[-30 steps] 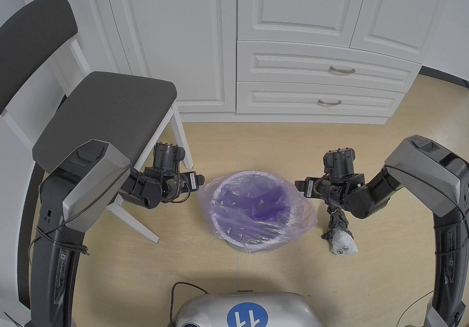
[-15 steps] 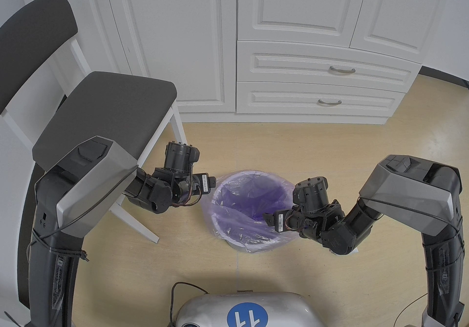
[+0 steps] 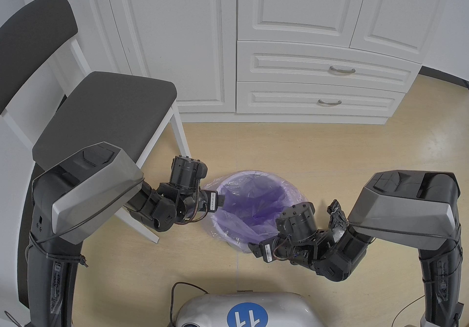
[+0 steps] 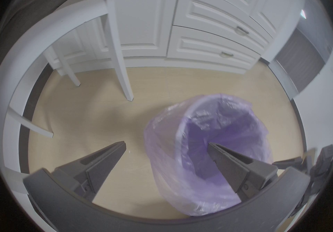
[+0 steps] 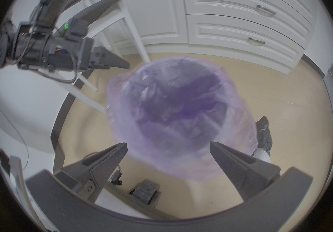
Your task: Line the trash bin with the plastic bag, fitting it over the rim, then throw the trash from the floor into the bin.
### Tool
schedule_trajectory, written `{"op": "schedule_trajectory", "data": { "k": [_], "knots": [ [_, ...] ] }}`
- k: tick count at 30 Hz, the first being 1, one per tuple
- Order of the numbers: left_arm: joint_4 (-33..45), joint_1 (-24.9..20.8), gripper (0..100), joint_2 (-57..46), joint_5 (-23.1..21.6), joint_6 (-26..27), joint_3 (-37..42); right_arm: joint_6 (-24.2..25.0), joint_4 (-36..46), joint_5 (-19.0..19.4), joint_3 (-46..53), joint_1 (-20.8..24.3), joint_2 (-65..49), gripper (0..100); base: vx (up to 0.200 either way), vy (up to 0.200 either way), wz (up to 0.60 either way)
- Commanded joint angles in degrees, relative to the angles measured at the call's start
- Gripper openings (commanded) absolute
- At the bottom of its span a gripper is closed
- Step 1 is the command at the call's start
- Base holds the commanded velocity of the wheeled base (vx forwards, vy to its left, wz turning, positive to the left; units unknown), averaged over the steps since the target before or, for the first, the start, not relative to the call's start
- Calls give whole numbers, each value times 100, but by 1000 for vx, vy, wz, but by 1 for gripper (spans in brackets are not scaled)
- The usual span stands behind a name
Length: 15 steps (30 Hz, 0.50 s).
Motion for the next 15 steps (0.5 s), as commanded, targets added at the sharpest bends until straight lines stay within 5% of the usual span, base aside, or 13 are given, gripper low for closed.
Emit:
{"op": "schedule_trajectory", "data": {
  "k": [1, 8, 15],
  "knots": [
    [-51, -78, 100, -116, -36, 214, 311, -84, -92, 31, 288, 215, -80, 100, 0, 0, 0],
    [2, -43, 100, -195, -150, 486, 583, -84, -31, 295, 447, 233, -159, 100, 0, 0, 0],
    [19, 247, 100, -151, -721, 864, 873, -427, -5, 831, 824, 31, -194, 100, 0, 0, 0]
  ]
}}
